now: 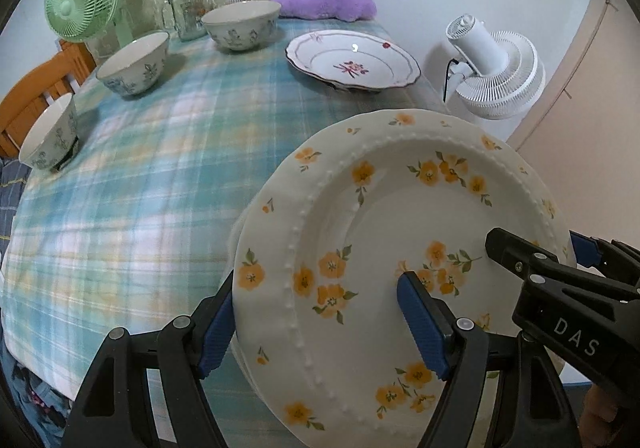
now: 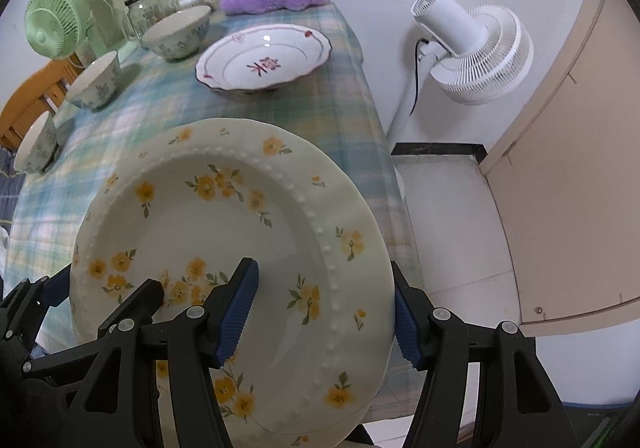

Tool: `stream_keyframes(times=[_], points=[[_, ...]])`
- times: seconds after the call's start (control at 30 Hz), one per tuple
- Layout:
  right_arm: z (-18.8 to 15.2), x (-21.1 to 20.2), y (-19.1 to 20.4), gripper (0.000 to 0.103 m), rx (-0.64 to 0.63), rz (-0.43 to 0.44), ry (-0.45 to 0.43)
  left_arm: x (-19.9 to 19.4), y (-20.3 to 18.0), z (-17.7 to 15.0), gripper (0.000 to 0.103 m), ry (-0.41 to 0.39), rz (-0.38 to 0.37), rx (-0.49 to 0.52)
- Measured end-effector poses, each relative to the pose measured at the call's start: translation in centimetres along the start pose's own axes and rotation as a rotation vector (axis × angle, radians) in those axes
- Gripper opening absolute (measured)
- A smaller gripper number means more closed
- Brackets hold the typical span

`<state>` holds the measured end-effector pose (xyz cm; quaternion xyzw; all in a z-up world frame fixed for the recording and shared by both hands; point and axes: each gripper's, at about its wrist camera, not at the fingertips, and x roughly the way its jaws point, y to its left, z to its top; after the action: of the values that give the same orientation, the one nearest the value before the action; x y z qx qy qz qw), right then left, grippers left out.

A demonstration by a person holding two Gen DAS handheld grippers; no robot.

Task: Organize plates and bowls
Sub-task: 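Lower the deep plate onto the scalloped plate with both tools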

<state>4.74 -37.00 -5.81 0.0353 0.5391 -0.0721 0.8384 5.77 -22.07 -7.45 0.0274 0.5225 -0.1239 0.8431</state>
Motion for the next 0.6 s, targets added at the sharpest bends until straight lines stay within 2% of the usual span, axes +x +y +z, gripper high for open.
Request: stream_keyframes(times=[0.33,0.6], points=[[-0.4,2.0,-1.5,0.065,-0.013,-0.006,0.045,2.2,-1.1,-0.7,0.078,0.05,-0.013,-0.027],[-0.1,2.9,-1.8,0.062,-0.026,-0.003,0.048,3.1,-1.1,-0.5,0.079,0.051,0.021,-0.044]])
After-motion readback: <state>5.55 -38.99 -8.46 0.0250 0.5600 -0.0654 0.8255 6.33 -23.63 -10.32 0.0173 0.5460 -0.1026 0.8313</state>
